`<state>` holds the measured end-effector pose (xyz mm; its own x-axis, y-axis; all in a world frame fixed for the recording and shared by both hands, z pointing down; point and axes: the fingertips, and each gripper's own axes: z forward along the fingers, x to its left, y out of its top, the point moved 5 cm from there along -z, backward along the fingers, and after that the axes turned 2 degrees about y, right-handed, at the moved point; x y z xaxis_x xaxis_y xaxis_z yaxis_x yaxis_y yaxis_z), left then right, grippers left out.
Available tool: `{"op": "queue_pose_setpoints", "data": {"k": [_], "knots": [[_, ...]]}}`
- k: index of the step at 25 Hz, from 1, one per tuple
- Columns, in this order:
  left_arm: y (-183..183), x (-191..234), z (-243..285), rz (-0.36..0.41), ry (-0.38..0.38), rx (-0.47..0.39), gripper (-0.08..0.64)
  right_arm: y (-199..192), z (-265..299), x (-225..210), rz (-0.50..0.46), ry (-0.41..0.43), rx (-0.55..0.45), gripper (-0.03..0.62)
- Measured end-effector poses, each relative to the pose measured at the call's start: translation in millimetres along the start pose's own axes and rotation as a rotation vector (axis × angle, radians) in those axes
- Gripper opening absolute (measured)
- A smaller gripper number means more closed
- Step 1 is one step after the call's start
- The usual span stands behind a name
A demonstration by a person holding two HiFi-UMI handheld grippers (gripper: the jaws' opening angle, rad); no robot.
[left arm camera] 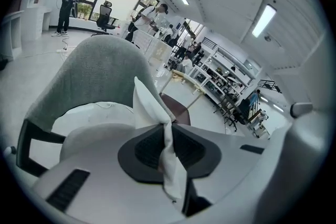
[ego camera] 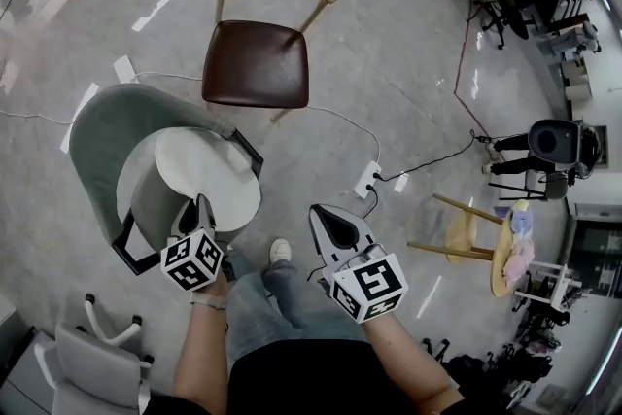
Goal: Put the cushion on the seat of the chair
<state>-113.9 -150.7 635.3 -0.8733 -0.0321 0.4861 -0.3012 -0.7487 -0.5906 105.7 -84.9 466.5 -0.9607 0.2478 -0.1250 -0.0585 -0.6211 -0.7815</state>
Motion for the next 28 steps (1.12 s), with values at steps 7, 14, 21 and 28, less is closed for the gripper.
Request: {"op": "queue_pose_setpoints", "data": {"k": [7, 14, 21, 28], "knots": [[-21.9, 43.6, -11.6, 0.004, 0.089, 0.001, 0.054, -16.5, 10.2, 22.2, -0.036, 0.065, 0.041, 0.008], [-41.4, 99.0, -21.4, -0.014, 0.165, 0.005, 0.054, -26.3, 43.3, 60.8, -0.102, 0.162, 0.088, 0.008], [-71.9, 148.6, -24.3, -0.07, 0.217, 0.016, 0.054, -46.8, 80.8, 92.1, -0.161, 0.244, 0.15, 0.008], [-97.5, 179.0, -21.1, -0.123, 0.253, 0.026, 0.054, -56.5, 109.5, 119.7, -0.224, 0.326, 0.191, 0.008]]}}
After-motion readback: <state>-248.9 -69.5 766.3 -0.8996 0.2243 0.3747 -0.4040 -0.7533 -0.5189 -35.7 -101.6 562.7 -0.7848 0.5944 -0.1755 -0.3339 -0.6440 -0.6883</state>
